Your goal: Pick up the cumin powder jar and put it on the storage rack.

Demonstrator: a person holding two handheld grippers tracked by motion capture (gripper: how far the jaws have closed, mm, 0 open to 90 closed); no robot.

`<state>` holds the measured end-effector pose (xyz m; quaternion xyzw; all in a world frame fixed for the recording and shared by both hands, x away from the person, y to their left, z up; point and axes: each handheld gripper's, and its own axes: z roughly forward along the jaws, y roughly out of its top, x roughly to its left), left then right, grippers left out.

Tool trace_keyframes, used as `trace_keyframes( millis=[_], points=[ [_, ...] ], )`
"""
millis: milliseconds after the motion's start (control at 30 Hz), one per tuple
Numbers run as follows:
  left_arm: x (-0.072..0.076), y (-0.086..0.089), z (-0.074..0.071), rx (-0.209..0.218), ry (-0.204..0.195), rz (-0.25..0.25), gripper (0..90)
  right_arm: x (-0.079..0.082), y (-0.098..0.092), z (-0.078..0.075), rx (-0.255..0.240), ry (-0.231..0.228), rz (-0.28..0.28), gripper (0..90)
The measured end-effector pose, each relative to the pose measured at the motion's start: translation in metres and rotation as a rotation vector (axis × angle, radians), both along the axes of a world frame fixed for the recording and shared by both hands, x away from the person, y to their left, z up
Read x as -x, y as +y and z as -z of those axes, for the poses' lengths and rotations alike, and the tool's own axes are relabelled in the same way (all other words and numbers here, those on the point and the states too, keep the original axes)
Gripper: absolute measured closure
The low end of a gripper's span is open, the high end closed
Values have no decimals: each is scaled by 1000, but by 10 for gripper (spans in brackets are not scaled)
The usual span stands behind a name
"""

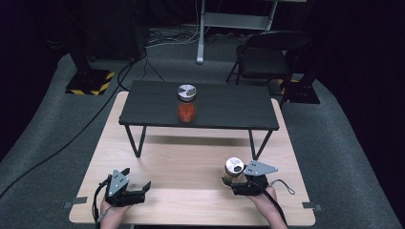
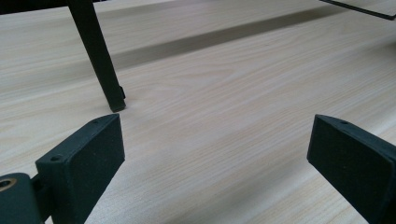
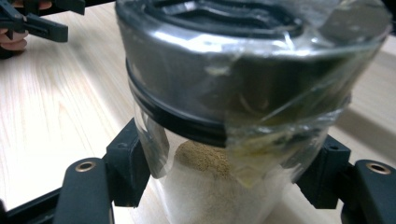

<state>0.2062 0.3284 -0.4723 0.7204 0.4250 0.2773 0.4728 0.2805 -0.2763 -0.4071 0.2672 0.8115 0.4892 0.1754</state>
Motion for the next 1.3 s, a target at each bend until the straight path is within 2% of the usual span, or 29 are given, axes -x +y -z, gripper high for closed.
trace_keyframes(
  millis=[367,733,1000,1200,1300],
  points=[
    [0,0,0,1,1,1,39,-1,-4,-31,-16,-24,11,301],
    [0,0,0,-1,1,0,39,0,-15,-73,-24,-84,30,301],
    [0,0,0,-2,3,1,39,-3,-17,-103,-43,-109,67,301],
    [0,0,0,-1,2,1,39,-8,-18,-119,-74,-113,104,301],
    [-1,0,0,-2,3,1,39,-12,-16,-127,-73,-116,122,300]
  ],
)
